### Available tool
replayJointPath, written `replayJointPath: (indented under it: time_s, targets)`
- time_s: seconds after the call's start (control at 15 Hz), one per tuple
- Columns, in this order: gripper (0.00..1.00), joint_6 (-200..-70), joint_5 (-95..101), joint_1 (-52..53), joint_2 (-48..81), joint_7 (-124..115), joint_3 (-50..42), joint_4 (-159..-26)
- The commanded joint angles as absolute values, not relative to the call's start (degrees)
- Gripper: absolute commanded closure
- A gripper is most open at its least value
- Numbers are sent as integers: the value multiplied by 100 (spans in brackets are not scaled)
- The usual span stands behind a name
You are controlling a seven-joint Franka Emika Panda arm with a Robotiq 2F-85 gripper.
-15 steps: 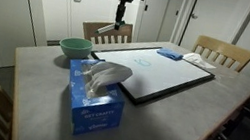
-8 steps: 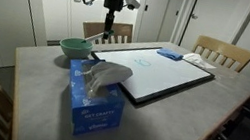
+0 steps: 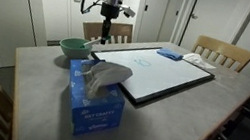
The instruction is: Use the marker to write number ten on the white board
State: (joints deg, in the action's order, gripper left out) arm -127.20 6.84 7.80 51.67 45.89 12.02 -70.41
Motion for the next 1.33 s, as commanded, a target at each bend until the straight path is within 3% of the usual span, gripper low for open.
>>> replayJointPath:
  time_s: [0.0,1.0,1.13,1.27]
  targets:
    - [95,-12705,819,938,5503,4643,1129,-6480]
    - [94,-12613,846,1035,6257,4696,958,-5449]
    - [63,-12610,842,1023,6217,4710,972,-5462]
    - [48,-12553,828,1015,6181,4743,993,-5444]
